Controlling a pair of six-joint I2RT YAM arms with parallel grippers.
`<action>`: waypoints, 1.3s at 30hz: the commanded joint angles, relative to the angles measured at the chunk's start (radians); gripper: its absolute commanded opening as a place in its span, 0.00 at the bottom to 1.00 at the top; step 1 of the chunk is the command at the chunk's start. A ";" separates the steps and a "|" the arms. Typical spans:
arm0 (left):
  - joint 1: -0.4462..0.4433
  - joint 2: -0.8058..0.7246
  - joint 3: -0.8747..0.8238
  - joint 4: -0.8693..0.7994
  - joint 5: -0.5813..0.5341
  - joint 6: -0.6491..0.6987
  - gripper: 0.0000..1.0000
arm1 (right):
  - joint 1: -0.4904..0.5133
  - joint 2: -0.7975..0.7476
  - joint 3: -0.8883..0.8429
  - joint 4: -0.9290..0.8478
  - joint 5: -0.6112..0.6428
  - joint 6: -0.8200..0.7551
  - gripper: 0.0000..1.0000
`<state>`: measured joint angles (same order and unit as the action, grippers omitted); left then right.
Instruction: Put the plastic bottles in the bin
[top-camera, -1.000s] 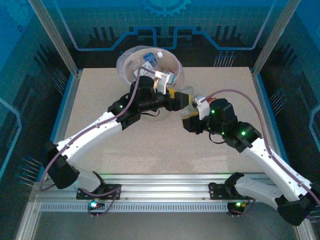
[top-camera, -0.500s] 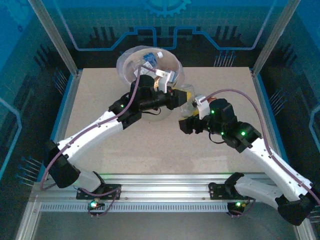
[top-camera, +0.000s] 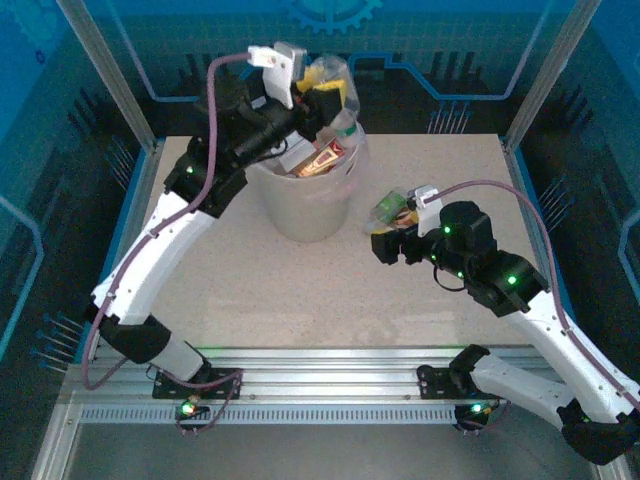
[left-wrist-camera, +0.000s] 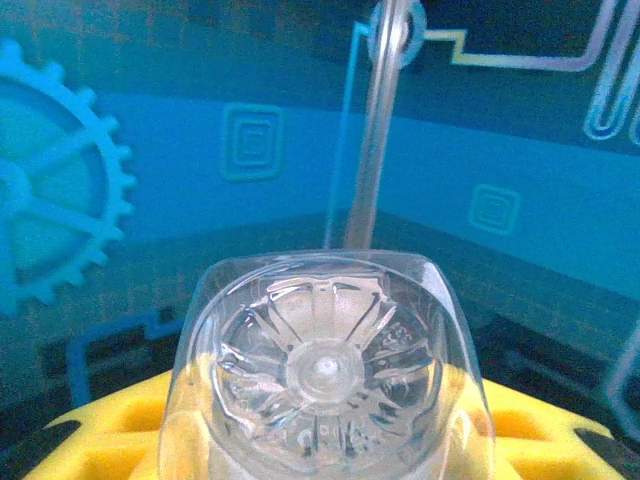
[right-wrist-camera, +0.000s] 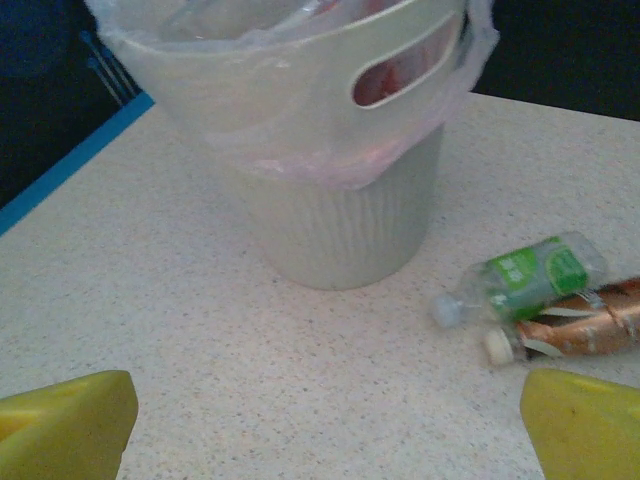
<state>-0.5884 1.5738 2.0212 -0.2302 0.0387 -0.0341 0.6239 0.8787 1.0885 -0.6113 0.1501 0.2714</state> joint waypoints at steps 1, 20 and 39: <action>0.015 0.095 0.108 -0.157 -0.065 0.136 0.20 | 0.011 -0.003 0.024 -0.044 0.090 0.031 1.00; 0.022 0.387 0.420 -0.533 -0.285 0.365 0.19 | -0.058 0.049 0.039 -0.133 0.193 0.117 1.00; 0.025 0.554 0.483 -0.650 -0.381 0.396 0.23 | -0.161 0.036 0.014 -0.160 0.124 0.168 1.00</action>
<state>-0.5797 2.0697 2.4943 -0.7841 -0.2760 0.3271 0.4808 0.9295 1.1015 -0.7525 0.2836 0.4217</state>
